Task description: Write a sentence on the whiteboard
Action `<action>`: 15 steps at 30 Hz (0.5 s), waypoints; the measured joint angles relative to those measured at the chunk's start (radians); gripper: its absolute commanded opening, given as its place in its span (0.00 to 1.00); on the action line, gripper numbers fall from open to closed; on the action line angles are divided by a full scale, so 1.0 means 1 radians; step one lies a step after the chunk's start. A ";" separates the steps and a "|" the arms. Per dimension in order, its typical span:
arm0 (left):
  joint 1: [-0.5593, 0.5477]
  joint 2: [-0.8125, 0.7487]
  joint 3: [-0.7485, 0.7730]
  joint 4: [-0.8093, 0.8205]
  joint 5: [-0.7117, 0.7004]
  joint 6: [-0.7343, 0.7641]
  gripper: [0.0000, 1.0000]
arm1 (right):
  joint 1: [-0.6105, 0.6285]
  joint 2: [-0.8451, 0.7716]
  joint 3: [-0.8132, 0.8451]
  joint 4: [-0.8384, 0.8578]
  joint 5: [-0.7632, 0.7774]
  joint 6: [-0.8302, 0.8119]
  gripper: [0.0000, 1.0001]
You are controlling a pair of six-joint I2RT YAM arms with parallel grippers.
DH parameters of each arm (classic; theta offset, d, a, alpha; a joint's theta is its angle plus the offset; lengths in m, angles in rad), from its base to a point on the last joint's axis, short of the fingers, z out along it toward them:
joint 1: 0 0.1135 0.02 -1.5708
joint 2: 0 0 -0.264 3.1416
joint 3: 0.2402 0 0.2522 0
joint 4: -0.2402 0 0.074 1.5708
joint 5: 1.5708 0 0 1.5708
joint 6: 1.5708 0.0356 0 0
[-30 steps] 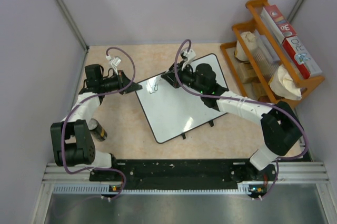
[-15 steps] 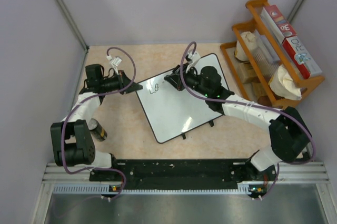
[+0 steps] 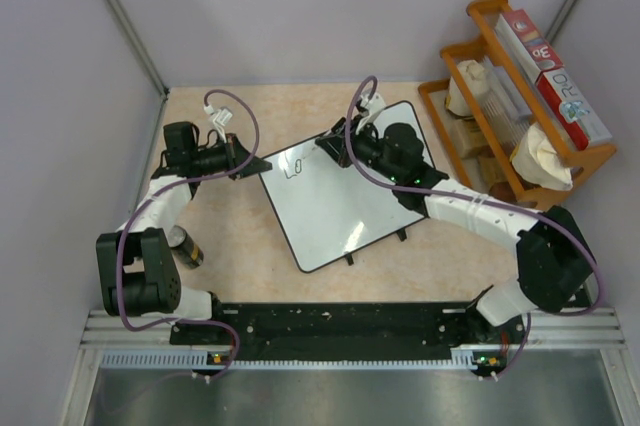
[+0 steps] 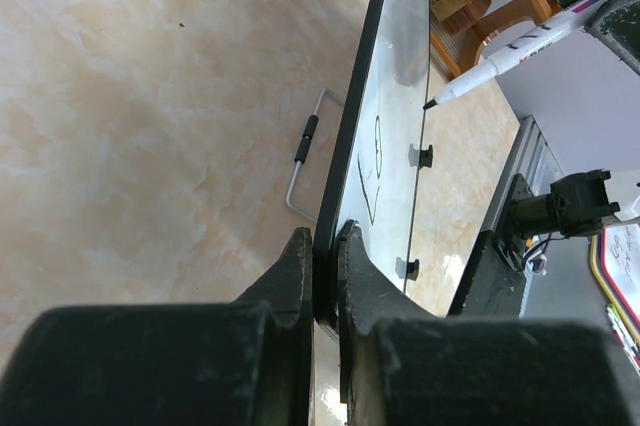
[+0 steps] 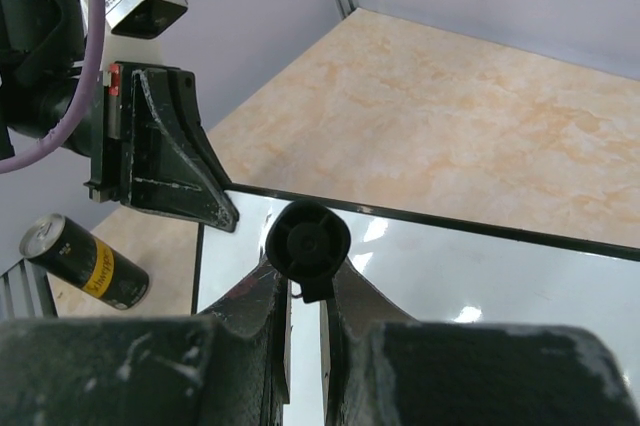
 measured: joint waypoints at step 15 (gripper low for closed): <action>-0.003 0.000 0.002 -0.003 -0.003 0.002 0.00 | 0.000 0.075 0.045 -0.008 0.006 -0.005 0.00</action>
